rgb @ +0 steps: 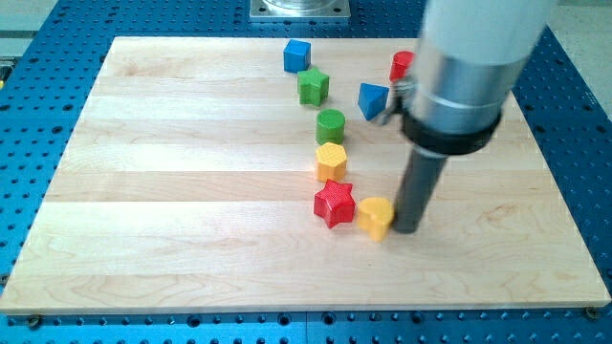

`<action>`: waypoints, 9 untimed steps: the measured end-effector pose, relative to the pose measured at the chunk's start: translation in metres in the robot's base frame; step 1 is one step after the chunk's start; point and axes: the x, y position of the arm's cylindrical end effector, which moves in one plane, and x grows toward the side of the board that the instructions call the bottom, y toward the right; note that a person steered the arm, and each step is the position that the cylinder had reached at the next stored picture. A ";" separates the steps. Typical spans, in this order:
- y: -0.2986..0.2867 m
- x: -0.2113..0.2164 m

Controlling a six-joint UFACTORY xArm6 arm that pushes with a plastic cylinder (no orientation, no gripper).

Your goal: Place the heart below the red star

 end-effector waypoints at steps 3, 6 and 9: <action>-0.013 0.053; -0.017 -0.016; -0.053 0.074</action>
